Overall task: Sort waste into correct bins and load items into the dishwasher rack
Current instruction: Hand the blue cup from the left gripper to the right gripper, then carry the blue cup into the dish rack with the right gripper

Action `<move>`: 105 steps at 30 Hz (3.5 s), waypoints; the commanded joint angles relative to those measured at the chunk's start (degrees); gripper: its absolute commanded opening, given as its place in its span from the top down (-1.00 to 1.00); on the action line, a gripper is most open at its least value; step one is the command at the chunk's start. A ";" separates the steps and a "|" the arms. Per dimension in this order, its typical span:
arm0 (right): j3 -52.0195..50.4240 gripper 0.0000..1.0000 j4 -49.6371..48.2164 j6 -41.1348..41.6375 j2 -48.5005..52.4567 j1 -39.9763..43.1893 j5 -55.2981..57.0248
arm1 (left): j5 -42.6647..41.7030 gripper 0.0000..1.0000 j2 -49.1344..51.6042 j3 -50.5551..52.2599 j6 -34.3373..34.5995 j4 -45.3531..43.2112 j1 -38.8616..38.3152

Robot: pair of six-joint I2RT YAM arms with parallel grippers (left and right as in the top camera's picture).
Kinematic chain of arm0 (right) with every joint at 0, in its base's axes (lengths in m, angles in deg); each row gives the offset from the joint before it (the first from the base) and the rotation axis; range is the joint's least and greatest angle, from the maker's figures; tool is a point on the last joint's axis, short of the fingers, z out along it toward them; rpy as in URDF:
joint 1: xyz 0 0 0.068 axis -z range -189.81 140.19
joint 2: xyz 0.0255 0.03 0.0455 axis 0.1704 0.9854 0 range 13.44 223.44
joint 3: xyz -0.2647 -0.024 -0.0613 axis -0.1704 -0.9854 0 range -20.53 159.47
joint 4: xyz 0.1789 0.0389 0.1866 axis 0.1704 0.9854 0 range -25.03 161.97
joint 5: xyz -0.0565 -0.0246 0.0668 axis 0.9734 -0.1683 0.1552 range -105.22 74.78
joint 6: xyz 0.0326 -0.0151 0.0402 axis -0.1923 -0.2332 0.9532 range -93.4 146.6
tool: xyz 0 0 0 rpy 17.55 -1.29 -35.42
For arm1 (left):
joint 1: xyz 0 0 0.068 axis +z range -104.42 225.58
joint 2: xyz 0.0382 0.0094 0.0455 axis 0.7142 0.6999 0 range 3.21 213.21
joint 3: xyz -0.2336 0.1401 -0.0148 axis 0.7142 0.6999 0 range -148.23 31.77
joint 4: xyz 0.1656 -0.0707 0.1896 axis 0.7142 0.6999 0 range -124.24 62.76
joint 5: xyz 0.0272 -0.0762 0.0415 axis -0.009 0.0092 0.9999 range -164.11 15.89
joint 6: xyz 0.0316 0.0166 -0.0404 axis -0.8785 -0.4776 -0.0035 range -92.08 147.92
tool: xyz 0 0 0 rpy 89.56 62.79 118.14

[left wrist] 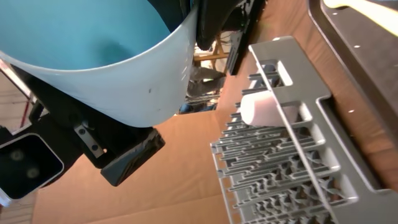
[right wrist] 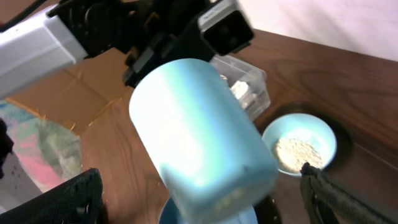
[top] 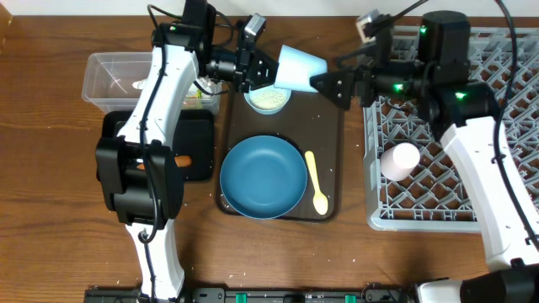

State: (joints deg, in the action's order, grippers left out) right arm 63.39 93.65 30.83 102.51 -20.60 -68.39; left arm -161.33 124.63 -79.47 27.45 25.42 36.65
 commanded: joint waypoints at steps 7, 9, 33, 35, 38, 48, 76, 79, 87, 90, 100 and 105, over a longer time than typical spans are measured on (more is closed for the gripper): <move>-0.55 -0.93 -1.36 -3.28 -0.57 -2.67 2.86 | -2.91 0.88 -0.24 -0.52 0.83 0.35 -1.11; -0.98 -0.89 -2.01 -3.50 -0.57 -2.89 3.28 | -2.91 0.88 -0.26 -0.52 1.31 0.35 -1.53; -5.97 -0.17 -10.82 -3.48 -0.59 -2.80 3.19 | -2.91 0.79 -0.26 -0.52 1.75 0.33 -3.10; -5.97 -0.08 -11.23 -3.48 -0.59 -2.49 3.19 | -2.91 0.77 -0.26 -0.52 1.77 0.33 -3.10; -5.97 -0.01 -11.43 -3.50 -0.74 -1.66 3.19 | -2.86 0.70 -0.26 -0.52 1.75 0.33 -3.10; -5.97 0.14 -9.05 -3.48 -5.57 4.79 3.23 | -1.64 0.46 -0.26 -0.52 1.55 0.26 -3.10; -3.67 0.22 49.33 4.87 -18.36 19.39 52.98 | 51.39 0.42 -0.24 -0.35 1.62 1.64 -6.84; -3.67 0.23 51.36 5.11 -18.23 23.12 54.84 | 54.55 0.42 -0.24 -0.26 1.62 1.81 -8.22; -3.74 0.20 51.91 6.47 -13.70 29.05 54.84 | 58.31 0.41 -0.24 -0.20 1.60 1.81 -11.08; -3.74 0.18 51.87 6.47 -10.08 29.31 54.86 | 63.89 0.41 -0.24 -0.20 1.62 1.81 -11.67; -3.74 0.17 50.16 7.32 1.57 29.31 54.82 | 69.35 0.41 -0.24 -0.20 1.64 1.79 -11.63; -3.74 0.15 47.39 7.56 6.19 29.24 54.14 | 69.37 0.41 -0.24 -0.20 1.62 1.79 -11.63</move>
State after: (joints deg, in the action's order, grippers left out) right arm 58.63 141.83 37.11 106.80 8.06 -14.05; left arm -93.23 124.63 -79.47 29.40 27.01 24.85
